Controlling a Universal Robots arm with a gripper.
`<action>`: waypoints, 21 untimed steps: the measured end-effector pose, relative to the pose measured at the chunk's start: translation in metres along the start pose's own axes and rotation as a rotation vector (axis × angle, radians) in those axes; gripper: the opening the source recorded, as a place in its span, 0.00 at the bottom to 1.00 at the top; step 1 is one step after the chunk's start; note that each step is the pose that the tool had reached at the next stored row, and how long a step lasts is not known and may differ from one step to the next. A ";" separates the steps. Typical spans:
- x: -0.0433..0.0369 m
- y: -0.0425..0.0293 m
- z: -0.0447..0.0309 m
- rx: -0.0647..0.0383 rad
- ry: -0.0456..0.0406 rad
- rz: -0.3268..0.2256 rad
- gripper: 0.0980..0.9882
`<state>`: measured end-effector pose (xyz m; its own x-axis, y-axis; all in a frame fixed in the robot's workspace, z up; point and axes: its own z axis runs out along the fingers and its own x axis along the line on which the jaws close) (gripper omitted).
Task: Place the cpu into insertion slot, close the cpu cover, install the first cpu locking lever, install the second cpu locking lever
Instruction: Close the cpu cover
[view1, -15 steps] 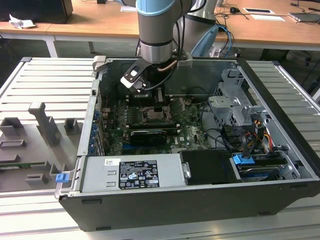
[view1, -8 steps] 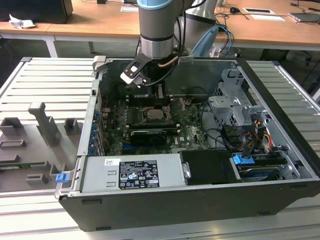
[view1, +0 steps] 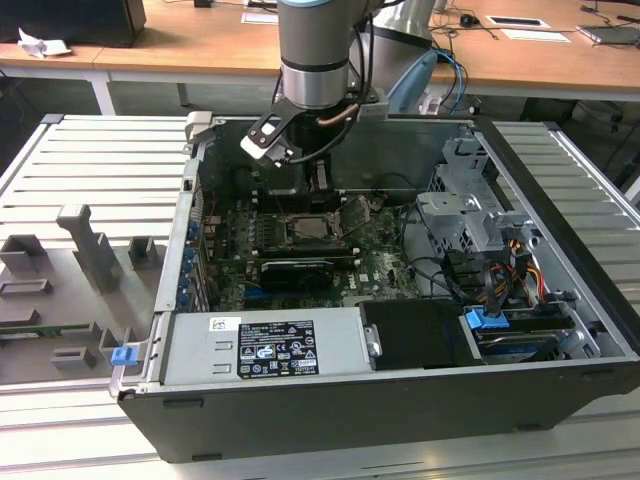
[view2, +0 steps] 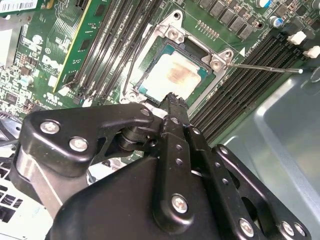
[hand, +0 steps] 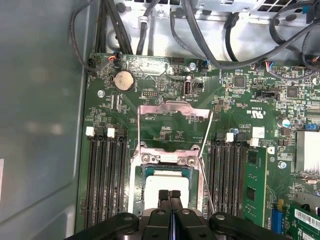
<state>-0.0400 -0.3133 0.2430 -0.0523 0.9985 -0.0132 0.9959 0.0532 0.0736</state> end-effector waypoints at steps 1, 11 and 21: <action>0.0001 0.0001 -0.0001 0.000 0.0000 0.000 0.01; 0.0007 0.0045 0.0000 0.000 -0.0002 0.000 0.01; 0.0010 0.0090 0.0004 0.000 -0.0005 0.000 0.01</action>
<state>-0.0311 -0.3118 0.2433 -0.0524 0.9985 -0.0137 0.9959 0.0532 0.0734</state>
